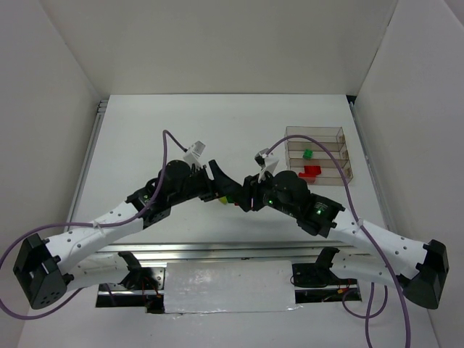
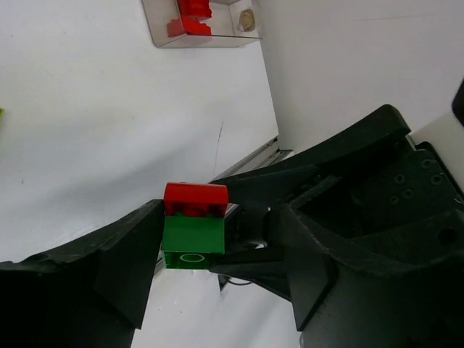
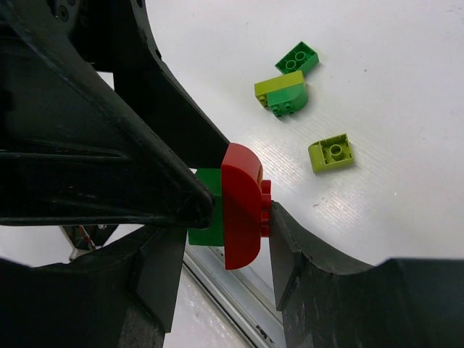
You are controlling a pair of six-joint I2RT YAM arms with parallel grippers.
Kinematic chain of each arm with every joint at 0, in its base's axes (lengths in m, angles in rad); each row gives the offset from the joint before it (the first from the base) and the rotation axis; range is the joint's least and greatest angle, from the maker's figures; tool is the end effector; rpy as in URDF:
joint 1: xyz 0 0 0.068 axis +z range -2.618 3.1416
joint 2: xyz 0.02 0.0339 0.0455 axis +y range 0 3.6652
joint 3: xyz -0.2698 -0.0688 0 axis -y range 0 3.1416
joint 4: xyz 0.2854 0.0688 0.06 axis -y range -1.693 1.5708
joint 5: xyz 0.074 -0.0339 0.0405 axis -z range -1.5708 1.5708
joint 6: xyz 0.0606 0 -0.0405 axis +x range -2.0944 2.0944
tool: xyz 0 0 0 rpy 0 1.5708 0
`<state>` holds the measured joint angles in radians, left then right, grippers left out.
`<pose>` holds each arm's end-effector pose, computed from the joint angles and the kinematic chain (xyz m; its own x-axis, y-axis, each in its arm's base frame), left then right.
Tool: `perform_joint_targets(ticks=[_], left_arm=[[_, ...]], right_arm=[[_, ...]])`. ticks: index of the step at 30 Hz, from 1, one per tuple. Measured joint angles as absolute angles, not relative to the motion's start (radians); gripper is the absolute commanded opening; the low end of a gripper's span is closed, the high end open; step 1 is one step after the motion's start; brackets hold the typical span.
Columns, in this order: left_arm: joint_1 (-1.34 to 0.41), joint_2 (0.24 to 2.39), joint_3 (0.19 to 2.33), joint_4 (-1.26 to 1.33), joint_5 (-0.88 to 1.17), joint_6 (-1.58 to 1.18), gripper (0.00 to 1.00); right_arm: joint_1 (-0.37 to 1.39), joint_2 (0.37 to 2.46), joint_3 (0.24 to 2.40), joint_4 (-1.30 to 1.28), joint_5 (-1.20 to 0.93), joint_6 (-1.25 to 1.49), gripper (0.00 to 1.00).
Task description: Sort the legos into containers by color
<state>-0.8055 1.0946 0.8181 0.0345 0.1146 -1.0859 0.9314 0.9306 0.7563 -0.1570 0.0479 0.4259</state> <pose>0.2150 -0.2338 0.3009 -0.7793 -0.4575 -0.4283 0.2229 0.4364 -0.8717 0.1679 0.2210 0.2957 -0.4967 0.0236 -0.8676 -0.6251 0.6837 0.3765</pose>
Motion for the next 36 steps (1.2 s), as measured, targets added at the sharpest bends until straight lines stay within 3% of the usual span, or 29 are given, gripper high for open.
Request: perform_joint_targets(ticks=[9, 10, 12, 15, 21, 22, 24, 26, 29, 36], left_arm=[[-0.797, 1.113, 0.772, 0.08, 0.121, -1.076, 0.49], [-0.797, 1.117, 0.77, 0.083, 0.126, -1.077, 0.37], [-0.796, 1.121, 0.768, 0.089, 0.134, -1.072, 0.28], [-0.795, 1.126, 0.766, 0.102, 0.144, -1.066, 0.01], [-0.793, 1.126, 0.765, 0.112, 0.149, -1.032, 0.0], [-0.793, 1.124, 0.765, 0.112, 0.149, -1.025, 0.0], [-0.793, 1.116, 0.765, 0.105, 0.146, -1.018, 0.0], [-0.793, 1.101, 0.765, 0.101, 0.144, -1.009, 0.0], [-0.807, 1.073, 0.765, 0.143, 0.164, -0.999, 0.0], [-0.815, 1.037, 0.767, 0.159, 0.184, -0.966, 0.0]], right_arm=[[0.931, 0.937, 0.76, -0.173, 0.058, 0.429, 0.0], [0.931, 0.935, 0.76, -0.175, 0.059, 0.429, 0.0], [0.931, 0.934, 0.761, -0.182, 0.06, 0.43, 0.0], [0.931, 0.934, 0.765, -0.19, 0.061, 0.431, 0.0], [0.929, 0.934, 0.765, -0.19, 0.056, 0.429, 0.04], [0.929, 0.934, 0.765, -0.189, 0.054, 0.429, 0.09], [0.929, 0.934, 0.765, -0.186, 0.047, 0.429, 0.54], [0.929, 0.934, 0.765, -0.172, 0.035, 0.436, 0.8], [0.933, 0.934, 0.764, -0.138, -0.02, 0.447, 0.92], [0.897, 0.912, 0.747, -0.094, -0.114, 0.449, 0.97]])
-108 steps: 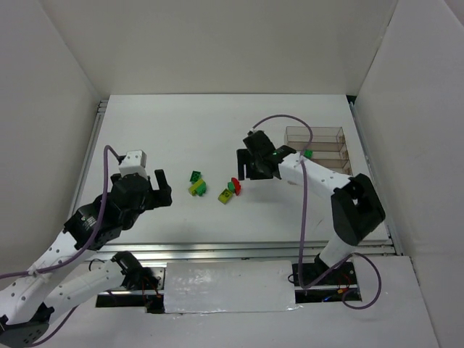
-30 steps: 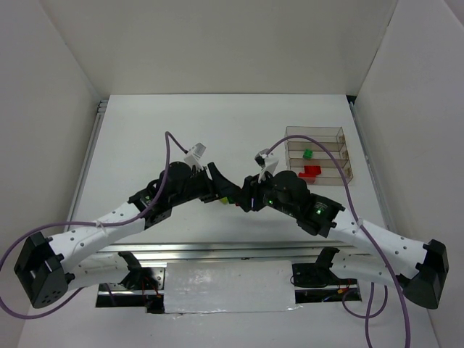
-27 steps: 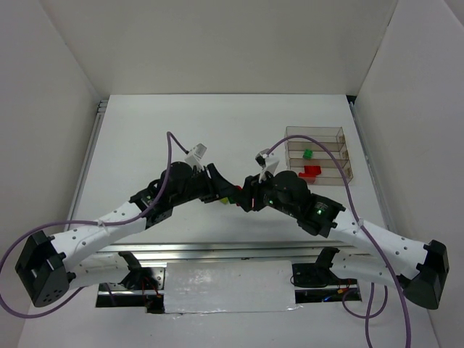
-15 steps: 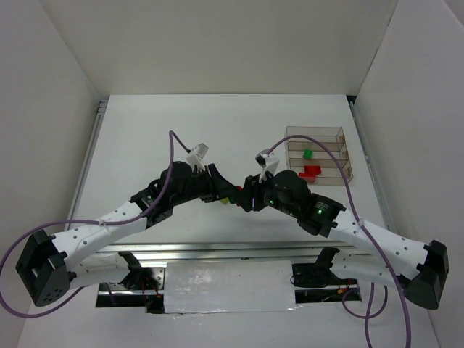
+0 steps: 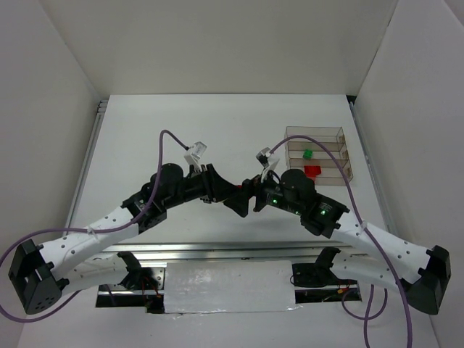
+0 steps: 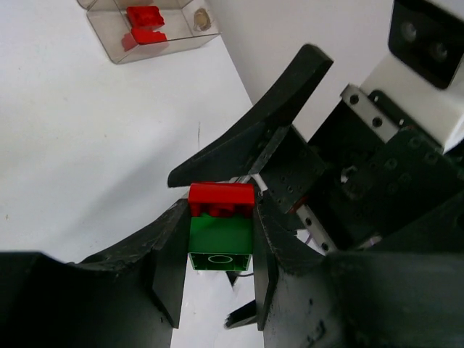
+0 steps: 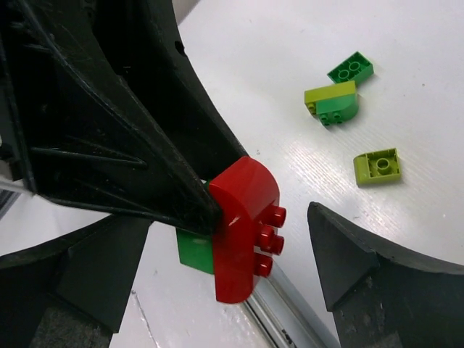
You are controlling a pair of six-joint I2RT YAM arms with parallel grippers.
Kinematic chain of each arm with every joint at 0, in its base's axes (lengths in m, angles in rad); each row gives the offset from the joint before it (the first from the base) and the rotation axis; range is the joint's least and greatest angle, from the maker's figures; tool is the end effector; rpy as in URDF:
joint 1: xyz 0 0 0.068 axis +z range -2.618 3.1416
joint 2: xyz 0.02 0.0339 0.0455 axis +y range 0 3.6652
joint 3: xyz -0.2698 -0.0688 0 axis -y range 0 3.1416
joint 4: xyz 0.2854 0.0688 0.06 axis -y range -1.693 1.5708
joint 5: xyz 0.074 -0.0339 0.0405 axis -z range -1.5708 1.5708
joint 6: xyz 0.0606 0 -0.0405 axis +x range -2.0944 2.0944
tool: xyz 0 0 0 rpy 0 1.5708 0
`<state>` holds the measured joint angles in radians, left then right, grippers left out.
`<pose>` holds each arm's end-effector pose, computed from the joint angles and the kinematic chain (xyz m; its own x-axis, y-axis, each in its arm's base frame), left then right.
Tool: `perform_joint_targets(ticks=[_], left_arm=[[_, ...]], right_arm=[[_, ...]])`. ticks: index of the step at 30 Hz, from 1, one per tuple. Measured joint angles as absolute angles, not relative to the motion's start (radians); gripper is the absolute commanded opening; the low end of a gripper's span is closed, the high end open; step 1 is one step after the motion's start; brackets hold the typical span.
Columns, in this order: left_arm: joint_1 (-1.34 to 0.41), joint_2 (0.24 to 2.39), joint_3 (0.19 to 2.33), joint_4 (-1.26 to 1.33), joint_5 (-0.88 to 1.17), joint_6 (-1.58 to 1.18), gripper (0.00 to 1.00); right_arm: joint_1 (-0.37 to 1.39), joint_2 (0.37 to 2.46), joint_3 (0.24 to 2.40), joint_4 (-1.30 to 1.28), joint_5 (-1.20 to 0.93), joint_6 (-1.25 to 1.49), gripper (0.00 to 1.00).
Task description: Sort the legos into containers by color
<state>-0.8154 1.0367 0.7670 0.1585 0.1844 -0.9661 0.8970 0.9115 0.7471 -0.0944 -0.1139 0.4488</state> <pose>0.2020 -0.2307 0.3127 -0.7348 -0.3994 -0.5483 0.4153 0.3742 -0.8292 0.1667 0.2199 0.3049 -0.5105 0.0515 -0.8583 -0.6920 0.5679 0.4456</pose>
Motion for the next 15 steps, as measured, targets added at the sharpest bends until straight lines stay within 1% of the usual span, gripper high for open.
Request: perform_joint_targets(ticks=[5, 11, 15], left_arm=[[-0.822, 1.031, 0.767, 0.144, 0.208, -0.907, 0.0], [-0.824, 0.994, 0.778, 0.14, 0.314, -0.772, 0.0], [-0.824, 0.97, 0.778, 0.183, 0.419, -0.711, 0.0]], right_arm=[[0.797, 0.83, 0.71, -0.079, -0.28, 0.439, 0.96], [0.596, 0.708, 0.65, -0.018, -0.669, 0.432, 0.92], [0.534, 0.698, 0.633, 0.009, -0.823, 0.437, 0.89]])
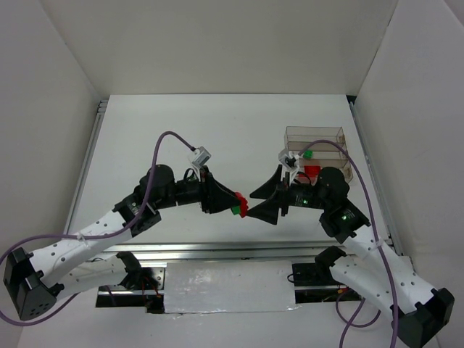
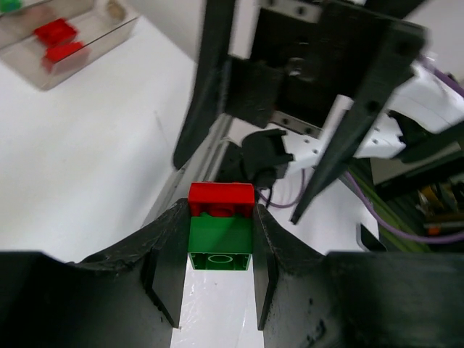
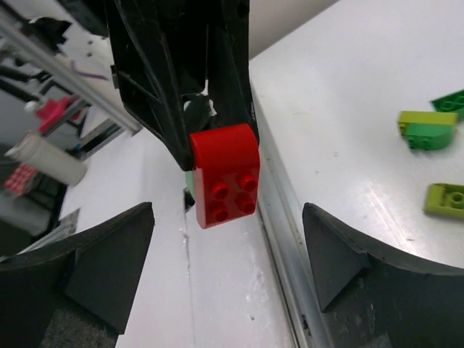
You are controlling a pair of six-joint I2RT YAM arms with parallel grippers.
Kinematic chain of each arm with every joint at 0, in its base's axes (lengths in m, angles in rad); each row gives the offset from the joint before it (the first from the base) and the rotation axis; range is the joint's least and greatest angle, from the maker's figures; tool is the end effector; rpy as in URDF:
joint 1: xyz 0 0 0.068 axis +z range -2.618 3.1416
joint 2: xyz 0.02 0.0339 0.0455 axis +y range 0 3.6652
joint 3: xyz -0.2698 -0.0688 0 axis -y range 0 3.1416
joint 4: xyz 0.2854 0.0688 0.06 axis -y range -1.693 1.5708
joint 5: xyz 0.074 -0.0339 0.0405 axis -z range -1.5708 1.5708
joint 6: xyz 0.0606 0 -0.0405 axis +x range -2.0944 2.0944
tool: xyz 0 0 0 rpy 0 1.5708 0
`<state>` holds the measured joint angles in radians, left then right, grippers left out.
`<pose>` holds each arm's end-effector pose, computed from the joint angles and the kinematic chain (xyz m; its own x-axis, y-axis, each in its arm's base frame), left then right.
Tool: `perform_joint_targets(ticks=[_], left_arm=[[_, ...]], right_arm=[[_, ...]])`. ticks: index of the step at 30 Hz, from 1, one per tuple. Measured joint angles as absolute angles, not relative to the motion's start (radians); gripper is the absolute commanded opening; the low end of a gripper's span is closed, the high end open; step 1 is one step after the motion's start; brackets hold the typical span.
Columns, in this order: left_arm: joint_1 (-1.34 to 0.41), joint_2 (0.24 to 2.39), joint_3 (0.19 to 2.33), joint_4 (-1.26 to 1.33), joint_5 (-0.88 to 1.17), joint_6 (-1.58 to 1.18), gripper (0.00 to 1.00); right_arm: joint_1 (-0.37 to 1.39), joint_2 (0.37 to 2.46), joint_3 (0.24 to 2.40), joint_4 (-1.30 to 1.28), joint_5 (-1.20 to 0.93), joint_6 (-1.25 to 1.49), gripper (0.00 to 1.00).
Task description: Sort the legos into containers by color
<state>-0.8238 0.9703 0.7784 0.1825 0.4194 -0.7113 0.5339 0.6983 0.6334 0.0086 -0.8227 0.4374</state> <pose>0.1779 -0.2284 0.3393 -0.6229 -0.2048 -0.7550 0.7130 0.2483 -0.6557 0.1643 0.1487 0.3218 -0.4574 0.0643 -0.8869 -0.8637 0.2052 0.4603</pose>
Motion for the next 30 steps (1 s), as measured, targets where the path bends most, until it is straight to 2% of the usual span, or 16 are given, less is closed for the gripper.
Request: perform_joint_targets(ticks=[5, 7, 9, 14, 15, 17, 20, 21, 22, 23, 24, 25, 27, 30], left_arm=[[-0.825, 0.959, 0.773, 0.263, 0.515, -0.706, 0.0], [-0.826, 0.96, 0.769, 0.281, 0.534, -0.707, 0.0], [-0.826, 0.961, 0.763, 0.299, 0.548, -0.707, 0.0], [-0.826, 0.978, 0.761, 0.332, 0.575, -0.711, 0.0], [-0.826, 0.982, 0.761, 0.339, 0.579, -0.712, 0.0], [-0.826, 0.989, 0.761, 0.352, 0.589, -0.713, 0.0], [-0.824, 0.992, 0.761, 0.353, 0.596, -0.715, 0.0], [-0.824, 0.994, 0.761, 0.352, 0.6, -0.715, 0.03], [-0.823, 0.995, 0.761, 0.35, 0.601, -0.715, 0.14], [-0.823, 0.996, 0.761, 0.347, 0.601, -0.715, 0.23], [-0.823, 0.997, 0.761, 0.344, 0.601, -0.715, 0.53], [-0.823, 0.997, 0.761, 0.342, 0.598, -0.714, 0.71], [-0.826, 1.002, 0.762, 0.342, 0.569, -0.706, 0.99], [-0.828, 1.011, 0.766, 0.32, 0.524, -0.707, 1.0]], right_arm=[[0.53, 0.735, 0.614, 0.098, -0.944, 0.487, 0.83], [0.53, 0.746, 0.609, 0.134, -0.97, 0.511, 0.78], [0.534, 0.751, 0.604, 0.171, -0.988, 0.533, 0.66], [0.545, 0.753, 0.601, 0.231, -1.007, 0.562, 0.47], [0.546, 0.755, 0.601, 0.243, -1.011, 0.57, 0.38], [0.547, 0.761, 0.597, 0.265, -1.014, 0.586, 0.37], [0.547, 0.771, 0.58, 0.316, -1.023, 0.618, 0.25], [0.547, 0.773, 0.574, 0.329, -1.027, 0.628, 0.09], [0.546, 0.774, 0.567, 0.345, -1.029, 0.637, 0.02], [0.545, 0.775, 0.562, 0.354, -1.031, 0.644, 0.0], [0.545, 0.775, 0.559, 0.357, -1.032, 0.649, 0.0], [0.545, 0.775, 0.557, 0.36, -1.031, 0.651, 0.0], [0.55, 0.775, 0.556, 0.363, -1.031, 0.657, 0.0], [0.554, 0.767, 0.556, 0.359, -1.026, 0.651, 0.0]])
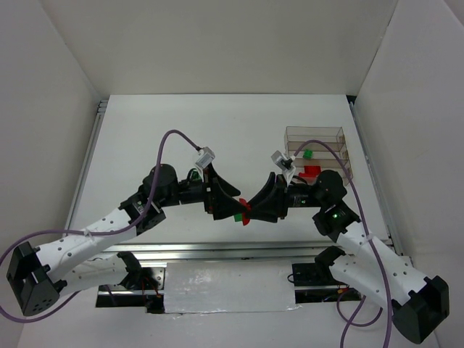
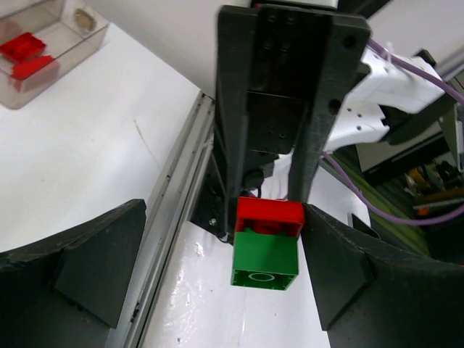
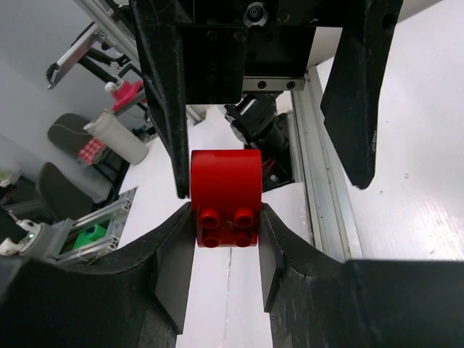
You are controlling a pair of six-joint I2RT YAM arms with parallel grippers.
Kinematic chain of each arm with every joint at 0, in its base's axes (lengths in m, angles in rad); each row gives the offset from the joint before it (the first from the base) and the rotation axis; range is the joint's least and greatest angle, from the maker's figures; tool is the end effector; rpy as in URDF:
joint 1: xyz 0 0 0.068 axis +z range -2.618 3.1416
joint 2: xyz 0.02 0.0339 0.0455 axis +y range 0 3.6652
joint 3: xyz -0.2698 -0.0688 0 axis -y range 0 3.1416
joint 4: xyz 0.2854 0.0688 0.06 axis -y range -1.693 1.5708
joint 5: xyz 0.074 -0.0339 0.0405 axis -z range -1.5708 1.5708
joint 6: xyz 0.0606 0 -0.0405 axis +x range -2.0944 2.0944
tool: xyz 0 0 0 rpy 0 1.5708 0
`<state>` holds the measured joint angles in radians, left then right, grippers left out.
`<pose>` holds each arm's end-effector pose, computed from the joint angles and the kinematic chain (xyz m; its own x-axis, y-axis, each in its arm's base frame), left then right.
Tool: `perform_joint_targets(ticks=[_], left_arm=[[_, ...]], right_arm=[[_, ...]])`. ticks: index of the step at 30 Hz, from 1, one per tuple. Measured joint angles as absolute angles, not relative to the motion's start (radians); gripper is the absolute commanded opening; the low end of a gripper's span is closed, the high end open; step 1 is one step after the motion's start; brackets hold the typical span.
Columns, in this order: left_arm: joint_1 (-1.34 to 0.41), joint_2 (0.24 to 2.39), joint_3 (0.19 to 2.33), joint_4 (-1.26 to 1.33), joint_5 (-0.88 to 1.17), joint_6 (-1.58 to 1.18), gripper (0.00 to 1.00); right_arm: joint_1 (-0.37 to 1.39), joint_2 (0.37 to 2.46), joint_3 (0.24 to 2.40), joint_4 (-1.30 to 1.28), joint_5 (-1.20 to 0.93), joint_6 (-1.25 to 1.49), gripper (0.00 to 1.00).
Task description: Sort the legos into containers by color
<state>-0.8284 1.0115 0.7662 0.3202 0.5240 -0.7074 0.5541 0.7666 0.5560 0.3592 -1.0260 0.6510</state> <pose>0.1767 -0.2374 0.3405 -0.5954 -0.1834 -0.7823 0.7742 0.1296 -0.6196 0.1611 0.1606 0.3153 -0.5009 0.0593 -0.8634 -0.8654 -0.0507 0.4986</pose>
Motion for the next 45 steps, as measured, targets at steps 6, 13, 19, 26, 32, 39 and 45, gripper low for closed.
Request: perform_joint_targets(ticks=[6, 13, 19, 26, 32, 39, 45], left_arm=[[-0.828, 1.006, 0.774, 0.298, 0.491, -0.699, 0.94], [-0.829, 0.974, 0.73, 0.382, 0.541, -0.707, 0.88], [-0.842, 0.996, 0.726, 0.42, 0.591, -0.712, 0.67], [-0.846, 1.004, 0.724, 0.426, 0.602, -0.69, 0.0], [-0.85, 0.973, 0.734, 0.326, 0.542, -0.638, 0.0], [-0.804, 0.798, 0.762, 0.051, 0.324, -0.572, 0.0], [-0.786, 0.822, 0.838, -0.16, 0.106, -0.575, 0.0]], right_arm=[[0.554, 0.72, 0.556, 0.309, -0.974, 0.606, 0.0], [0.554, 0.702, 0.563, 0.29, -0.926, 0.59, 0.0], [0.554, 0.7, 0.563, 0.286, -0.9, 0.589, 0.0], [0.555, 0.689, 0.572, 0.266, -0.902, 0.586, 0.0], [0.5, 0.669, 0.569, 0.229, -0.887, 0.562, 0.0], [0.226, 0.64, 0.545, 0.184, -0.768, 0.569, 0.0], [0.158, 0.871, 0.678, -0.122, -0.082, 0.725, 0.0]])
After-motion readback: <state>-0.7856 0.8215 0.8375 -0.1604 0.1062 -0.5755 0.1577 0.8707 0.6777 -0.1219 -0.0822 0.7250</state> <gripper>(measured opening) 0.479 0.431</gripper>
